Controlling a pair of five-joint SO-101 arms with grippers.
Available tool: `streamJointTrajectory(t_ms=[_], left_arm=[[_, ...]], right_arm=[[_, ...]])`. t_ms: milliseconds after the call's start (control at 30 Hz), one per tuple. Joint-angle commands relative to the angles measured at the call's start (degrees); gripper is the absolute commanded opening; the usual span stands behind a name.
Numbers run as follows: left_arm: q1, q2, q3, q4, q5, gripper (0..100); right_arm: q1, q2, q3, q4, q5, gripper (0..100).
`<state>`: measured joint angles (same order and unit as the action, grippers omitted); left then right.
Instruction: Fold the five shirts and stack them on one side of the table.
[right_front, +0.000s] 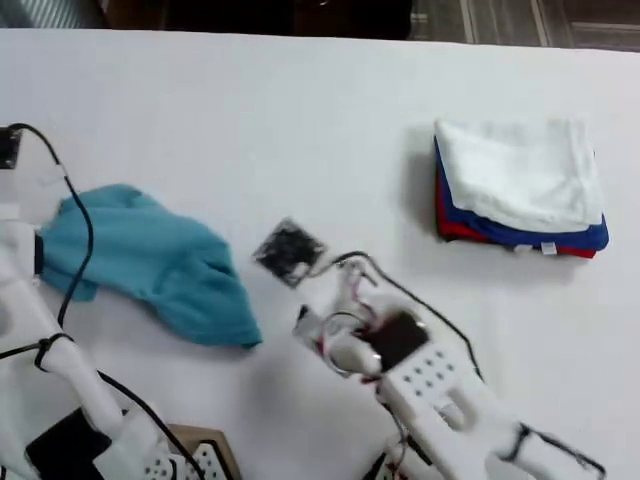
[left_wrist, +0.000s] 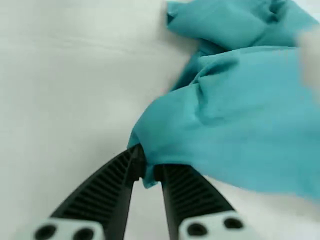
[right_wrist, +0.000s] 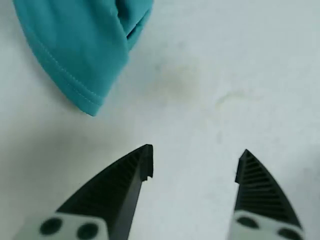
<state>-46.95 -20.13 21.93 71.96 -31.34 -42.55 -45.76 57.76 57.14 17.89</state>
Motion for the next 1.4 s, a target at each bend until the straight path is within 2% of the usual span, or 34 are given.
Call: streamJointTrajectory(t_ms=[0, 233, 433, 633, 1233, 1367], left_arm=[[-1.7, -1.6, -2.1, -1.8, 0.5, 3], [-1.7, -1.7, -2.6, -1.8, 0.5, 3], [-2.1, -2.1, -2.7, -1.8, 0.6, 3], [-4.0, -2.1, -2.6, -4.0, 8.4, 3], [-4.1, -2.1, -2.7, -3.8, 8.8, 3], [-4.1, -2.1, -2.7, -3.8, 8.8, 3]], right_arm=[[-4.1, 8.1, -3.0, -5.0, -0.1, 26.9], [-12.9, 18.2, -6.4, -10.0, -0.4, 26.9], [-16.1, 22.3, -12.2, -10.0, -0.5, 26.9], [-16.7, 28.8, -14.7, -10.2, -0.5, 26.9], [-18.5, 44.3, -24.9, -9.9, -0.6, 26.9], [-18.5, 49.4, -30.3, -5.6, -2.4, 26.8]])
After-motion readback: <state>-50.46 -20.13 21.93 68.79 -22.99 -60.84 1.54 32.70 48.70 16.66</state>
